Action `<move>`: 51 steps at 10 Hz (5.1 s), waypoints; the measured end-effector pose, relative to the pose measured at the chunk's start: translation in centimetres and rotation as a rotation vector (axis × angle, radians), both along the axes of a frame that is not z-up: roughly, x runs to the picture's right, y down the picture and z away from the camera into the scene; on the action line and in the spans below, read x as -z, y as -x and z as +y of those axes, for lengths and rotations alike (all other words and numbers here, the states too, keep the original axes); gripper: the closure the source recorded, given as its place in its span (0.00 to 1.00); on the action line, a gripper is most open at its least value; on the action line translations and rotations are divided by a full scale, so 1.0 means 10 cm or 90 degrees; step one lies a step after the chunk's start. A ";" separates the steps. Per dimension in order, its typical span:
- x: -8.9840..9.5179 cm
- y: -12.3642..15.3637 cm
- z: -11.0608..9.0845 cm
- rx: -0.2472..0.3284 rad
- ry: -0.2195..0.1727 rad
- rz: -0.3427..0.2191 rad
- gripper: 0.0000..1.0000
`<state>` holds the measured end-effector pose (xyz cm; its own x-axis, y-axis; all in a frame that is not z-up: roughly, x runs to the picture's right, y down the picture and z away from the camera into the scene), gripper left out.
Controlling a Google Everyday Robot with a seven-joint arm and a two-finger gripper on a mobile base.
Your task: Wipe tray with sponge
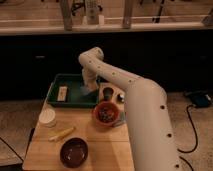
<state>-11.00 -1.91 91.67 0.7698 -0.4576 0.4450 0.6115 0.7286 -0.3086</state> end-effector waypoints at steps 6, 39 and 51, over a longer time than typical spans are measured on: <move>-0.02 0.33 0.17 0.101 0.028 -0.089 1.00; -0.31 0.16 0.20 0.132 0.067 -0.166 1.00; -0.25 0.68 0.60 0.213 0.128 -0.295 1.00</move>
<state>-17.75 4.13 94.15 0.3032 -0.5132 0.8029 0.9013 0.4279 -0.0669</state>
